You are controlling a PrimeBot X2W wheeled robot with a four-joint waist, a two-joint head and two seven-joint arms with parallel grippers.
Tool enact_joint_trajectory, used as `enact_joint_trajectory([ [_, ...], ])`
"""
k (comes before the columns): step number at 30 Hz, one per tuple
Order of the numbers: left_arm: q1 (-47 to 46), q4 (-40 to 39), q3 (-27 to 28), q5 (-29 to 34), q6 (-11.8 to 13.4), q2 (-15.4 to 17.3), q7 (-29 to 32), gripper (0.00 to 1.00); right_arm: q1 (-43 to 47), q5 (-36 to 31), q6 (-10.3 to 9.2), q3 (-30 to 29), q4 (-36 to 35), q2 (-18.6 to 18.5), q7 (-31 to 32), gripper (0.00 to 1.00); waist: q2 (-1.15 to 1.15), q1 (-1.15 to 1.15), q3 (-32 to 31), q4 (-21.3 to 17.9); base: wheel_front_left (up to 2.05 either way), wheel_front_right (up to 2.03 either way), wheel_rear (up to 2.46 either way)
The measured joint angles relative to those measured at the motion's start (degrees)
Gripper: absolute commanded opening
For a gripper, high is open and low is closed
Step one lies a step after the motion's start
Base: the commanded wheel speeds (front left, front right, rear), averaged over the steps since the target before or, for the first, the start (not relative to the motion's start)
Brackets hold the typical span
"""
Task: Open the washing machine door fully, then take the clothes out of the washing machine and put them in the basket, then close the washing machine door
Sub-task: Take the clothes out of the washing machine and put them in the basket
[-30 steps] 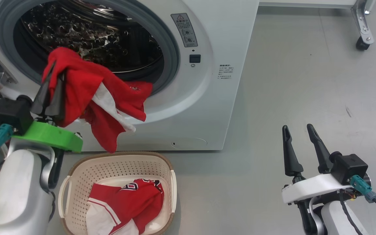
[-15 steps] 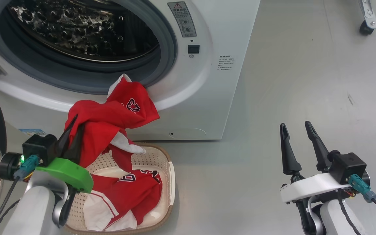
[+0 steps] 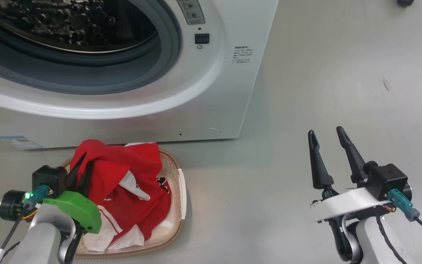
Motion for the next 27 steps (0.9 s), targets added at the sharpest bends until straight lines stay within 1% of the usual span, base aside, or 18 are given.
enact_joint_trajectory([
  [8,0.0,5.4,-1.0,0.8,-0.1,1.0,1.7,0.0,-1.5,-0.5,0.0,0.2,-0.7,0.0,0.0,1.0,0.0,0.0,3.3,-2.0,0.0,0.0,0.0],
  [15,-0.5,10.0,-1.6,0.9,-0.1,1.0,2.8,0.0,-2.2,-1.1,0.0,0.5,-0.9,0.0,0.0,1.0,0.0,0.0,6.0,-3.8,0.0,0.0,0.0],
  [17,-1.1,11.2,-1.5,0.9,-0.5,1.0,3.0,0.0,-2.3,-1.3,-0.01,0.5,-0.9,0.1,0.0,1.0,0.0,0.0,6.8,-4.3,0.0,0.0,0.0],
  [23,-3.9,15.1,-1.2,0.9,-0.5,1.0,3.8,0.0,-3.0,-1.6,-0.09,0.5,-1.6,0.1,0.0,1.0,0.0,0.01,9.1,-5.4,0.0,0.0,0.0],
  [27,-5.8,17.5,-0.4,0.9,-0.4,1.6,4.3,0.0,-3.2,-2.1,-0.26,0.5,-2.1,0.0,0.0,1.0,0.0,0.0,10.8,-5.9,0.0,0.0,0.0],
])
